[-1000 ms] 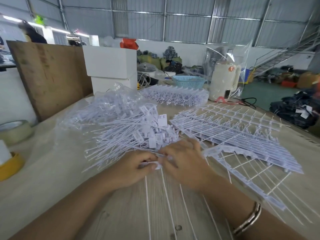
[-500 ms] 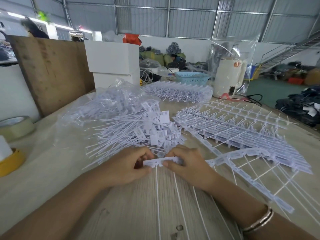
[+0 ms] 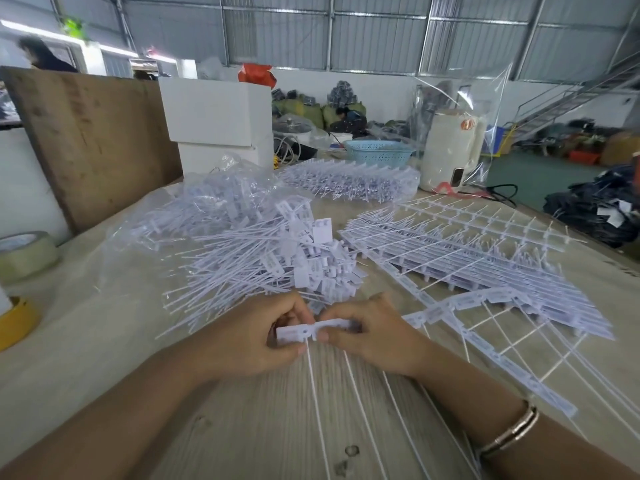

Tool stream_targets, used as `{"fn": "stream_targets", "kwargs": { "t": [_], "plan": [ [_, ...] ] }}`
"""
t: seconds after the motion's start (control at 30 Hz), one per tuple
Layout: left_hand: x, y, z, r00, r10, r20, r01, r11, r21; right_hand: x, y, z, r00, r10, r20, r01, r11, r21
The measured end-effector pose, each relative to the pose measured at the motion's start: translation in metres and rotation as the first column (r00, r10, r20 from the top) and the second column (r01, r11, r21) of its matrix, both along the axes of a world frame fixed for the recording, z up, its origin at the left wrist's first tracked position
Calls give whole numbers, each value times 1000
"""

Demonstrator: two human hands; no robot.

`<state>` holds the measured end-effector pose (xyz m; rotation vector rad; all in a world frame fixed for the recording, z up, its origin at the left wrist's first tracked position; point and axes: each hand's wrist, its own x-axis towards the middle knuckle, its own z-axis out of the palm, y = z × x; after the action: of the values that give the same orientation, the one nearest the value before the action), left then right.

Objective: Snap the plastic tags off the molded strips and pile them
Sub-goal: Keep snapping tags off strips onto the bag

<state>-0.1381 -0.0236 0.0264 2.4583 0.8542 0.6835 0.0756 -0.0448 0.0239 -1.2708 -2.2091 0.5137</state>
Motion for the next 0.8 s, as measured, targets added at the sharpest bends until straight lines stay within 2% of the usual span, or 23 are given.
{"fn": "stream_targets", "kwargs": {
  "t": [0.1,0.23,0.37,0.43,0.5,0.63,0.8],
  "plan": [
    [-1,-1,0,997,32,-64,-31,999,19,1,0,3,988,-8,-153,-9,994,-106],
    [1,-4,4,973,141,-182,-99,970,223,2,1,2,988,-53,-144,35,992,-125],
    [11,-10,8,962,234,-142,-130,846,517,1,1,4,978,-64,-197,31,985,-167],
    [16,-13,10,961,246,-126,-122,786,606,2,0,5,991,-30,-132,5,982,-187],
    [18,-14,10,962,235,-141,-92,762,641,3,0,6,996,-8,-85,-9,979,-203],
    [19,-14,9,956,271,-115,-141,764,630,4,-1,5,978,-48,-201,2,975,-223],
    [18,-11,4,935,339,-105,-227,800,556,2,0,4,975,-53,-216,4,975,-223]
  ]
}}
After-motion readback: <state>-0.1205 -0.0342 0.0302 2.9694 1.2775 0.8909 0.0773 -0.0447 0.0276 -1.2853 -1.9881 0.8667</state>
